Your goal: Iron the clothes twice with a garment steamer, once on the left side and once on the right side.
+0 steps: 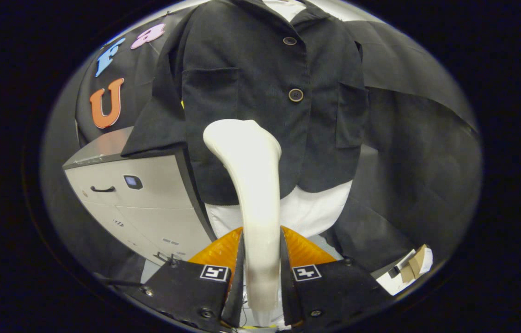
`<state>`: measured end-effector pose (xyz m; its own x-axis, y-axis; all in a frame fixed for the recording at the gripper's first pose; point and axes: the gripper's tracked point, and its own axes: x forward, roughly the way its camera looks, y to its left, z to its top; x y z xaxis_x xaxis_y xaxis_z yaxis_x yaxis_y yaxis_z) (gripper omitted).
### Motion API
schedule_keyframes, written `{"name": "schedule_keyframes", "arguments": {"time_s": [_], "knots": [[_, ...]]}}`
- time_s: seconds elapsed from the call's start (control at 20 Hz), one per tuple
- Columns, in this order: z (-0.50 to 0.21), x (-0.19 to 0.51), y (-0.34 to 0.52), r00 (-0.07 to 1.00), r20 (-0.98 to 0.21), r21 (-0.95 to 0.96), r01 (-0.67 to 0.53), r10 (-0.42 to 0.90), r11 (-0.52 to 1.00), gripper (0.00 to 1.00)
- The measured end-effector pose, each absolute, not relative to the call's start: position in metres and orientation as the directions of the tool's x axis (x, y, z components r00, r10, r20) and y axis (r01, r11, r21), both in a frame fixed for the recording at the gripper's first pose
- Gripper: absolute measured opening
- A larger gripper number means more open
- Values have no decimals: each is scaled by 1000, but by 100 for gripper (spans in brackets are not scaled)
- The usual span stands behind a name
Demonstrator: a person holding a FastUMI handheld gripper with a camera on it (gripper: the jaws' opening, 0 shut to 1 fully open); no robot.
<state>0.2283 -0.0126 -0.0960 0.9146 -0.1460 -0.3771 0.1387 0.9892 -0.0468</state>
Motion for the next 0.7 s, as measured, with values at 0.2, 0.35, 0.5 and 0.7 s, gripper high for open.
{"name": "schedule_keyframes", "arguments": {"time_s": [0.2, 0.35, 0.5, 0.7], "knots": [[-83, 215, -19, 923, -356, -27, 145, -145, 989, 37], [-72, 197, -31, 930, -335, -7, 161, -154, 987, 37], [-60, 176, -55, 933, -313, 24, 194, -176, 981, 37], [-29, 151, -107, 933, -273, 72, 262, -233, 962, 37]]}}
